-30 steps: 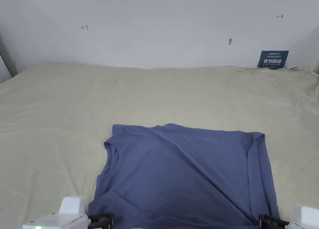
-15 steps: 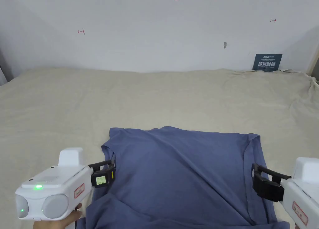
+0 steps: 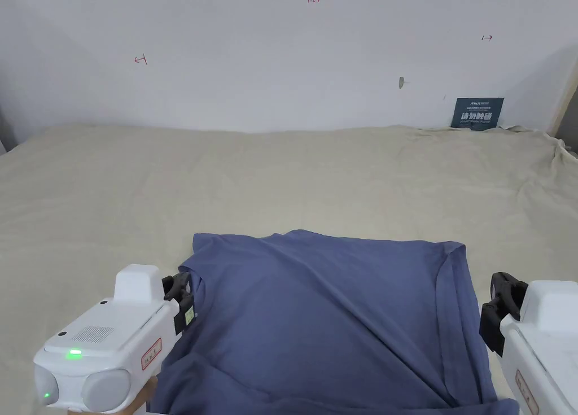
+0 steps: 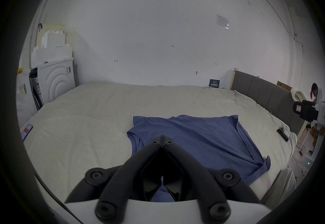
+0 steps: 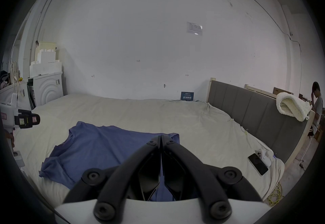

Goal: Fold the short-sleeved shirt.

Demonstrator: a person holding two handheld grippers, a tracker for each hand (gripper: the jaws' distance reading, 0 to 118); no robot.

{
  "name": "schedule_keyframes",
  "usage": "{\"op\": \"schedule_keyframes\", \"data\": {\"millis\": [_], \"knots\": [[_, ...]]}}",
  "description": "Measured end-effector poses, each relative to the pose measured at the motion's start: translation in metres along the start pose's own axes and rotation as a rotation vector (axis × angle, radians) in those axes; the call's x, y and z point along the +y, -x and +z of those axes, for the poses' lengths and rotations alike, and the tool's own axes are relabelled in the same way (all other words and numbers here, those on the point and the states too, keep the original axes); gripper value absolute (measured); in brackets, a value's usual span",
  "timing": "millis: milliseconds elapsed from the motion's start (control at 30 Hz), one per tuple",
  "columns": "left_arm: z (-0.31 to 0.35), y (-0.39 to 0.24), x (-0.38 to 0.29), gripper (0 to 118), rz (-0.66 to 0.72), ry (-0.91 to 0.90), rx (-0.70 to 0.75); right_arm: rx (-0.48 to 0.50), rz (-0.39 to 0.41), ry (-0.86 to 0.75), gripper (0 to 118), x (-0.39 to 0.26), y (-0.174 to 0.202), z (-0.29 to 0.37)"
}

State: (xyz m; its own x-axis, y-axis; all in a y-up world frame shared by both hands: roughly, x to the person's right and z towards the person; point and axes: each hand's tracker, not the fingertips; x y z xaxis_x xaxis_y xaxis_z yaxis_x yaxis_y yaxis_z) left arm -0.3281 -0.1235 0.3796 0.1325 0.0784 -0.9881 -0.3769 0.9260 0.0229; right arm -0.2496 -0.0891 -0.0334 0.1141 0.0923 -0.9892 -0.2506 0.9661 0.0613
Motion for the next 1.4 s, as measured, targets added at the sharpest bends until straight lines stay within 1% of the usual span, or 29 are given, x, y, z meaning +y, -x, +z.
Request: {"op": "schedule_keyframes", "data": {"millis": [133,333,433,533,667,700,733,767,800,833,867,900,933,967,1100,1133,1167,1200,1233,1300,1333,1367,1400], "knots": [[-0.003,0.003,0.003,0,-0.001,0.050,0.001,0.007,-0.016,0.010,0,0.000,-0.002,-0.001],[-0.018,0.021,-0.003,0,0.090,0.312,-0.007,0.011,-0.023,0.024,0,-0.001,-0.004,-0.003],[-0.026,0.034,-0.019,0,0.130,0.403,0.000,0.014,-0.023,0.039,0,-0.003,-0.005,-0.004],[-0.034,0.043,-0.038,0,0.121,0.522,0.003,0.020,-0.024,0.052,0,-0.006,-0.005,-0.006],[-0.040,0.053,-0.063,0,0.144,0.586,-0.006,0.027,-0.021,0.067,0,-0.010,-0.004,-0.008],[-0.041,0.055,-0.068,2,0.148,0.608,-0.007,0.028,-0.021,0.072,0,-0.011,-0.004,-0.008],[-0.041,0.056,-0.074,9,0.150,0.615,-0.003,0.029,-0.020,0.077,0,-0.013,-0.005,-0.009],[-0.042,0.057,-0.079,18,0.152,0.621,-0.003,0.030,-0.020,0.082,0,-0.014,-0.005,-0.009],[-0.043,0.059,-0.083,32,0.155,0.634,-0.003,0.030,-0.021,0.089,0,-0.016,-0.005,-0.009],[-0.044,0.059,-0.087,55,0.159,0.657,-0.003,0.031,-0.022,0.093,0,-0.017,-0.006,-0.010],[-0.044,0.059,-0.091,72,0.152,0.682,-0.001,0.032,-0.022,0.096,0,-0.018,-0.006,-0.010],[-0.044,0.058,-0.095,83,0.139,0.681,0.007,0.032,-0.024,0.100,0,-0.018,-0.006,-0.010],[-0.044,0.057,-0.099,91,0.120,0.680,0.015,0.032,-0.026,0.103,0,-0.019,-0.006,-0.010],[-0.045,0.057,-0.101,92,0.105,0.683,0.022,0.033,-0.027,0.107,0,-0.020,-0.007,-0.010],[-0.052,0.057,-0.110,92,0.100,0.708,0.049,0.034,-0.033,0.119,0,-0.024,-0.008,-0.011],[-0.052,0.056,-0.111,89,0.099,0.710,0.058,0.034,-0.037,0.122,0,-0.024,-0.008,-0.011],[-0.053,0.055,-0.112,82,0.100,0.702,0.066,0.036,-0.040,0.125,0,-0.025,-0.007,-0.011],[-0.053,0.053,-0.113,70,0.099,0.698,0.064,0.036,-0.042,0.127,0,-0.025,-0.007,-0.010],[-0.053,0.052,-0.113,55,0.098,0.696,0.062,0.035,-0.043,0.129,0,-0.026,-0.007,-0.010],[-0.051,0.047,-0.113,42,0.095,0.697,0.047,0.033,-0.043,0.133,0,-0.027,-0.009,-0.010],[-0.052,0.045,-0.113,26,0.091,0.699,0.040,0.033,-0.046,0.134,0,-0.028,-0.010,-0.010],[-0.052,0.043,-0.113,15,0.092,0.695,0.032,0.031,-0.048,0.136,0,-0.028,-0.010,-0.010],[-0.051,0.041,-0.112,14,0.099,0.687,0.022,0.030,-0.048,0.138,0,-0.028,-0.011,-0.010]]}}
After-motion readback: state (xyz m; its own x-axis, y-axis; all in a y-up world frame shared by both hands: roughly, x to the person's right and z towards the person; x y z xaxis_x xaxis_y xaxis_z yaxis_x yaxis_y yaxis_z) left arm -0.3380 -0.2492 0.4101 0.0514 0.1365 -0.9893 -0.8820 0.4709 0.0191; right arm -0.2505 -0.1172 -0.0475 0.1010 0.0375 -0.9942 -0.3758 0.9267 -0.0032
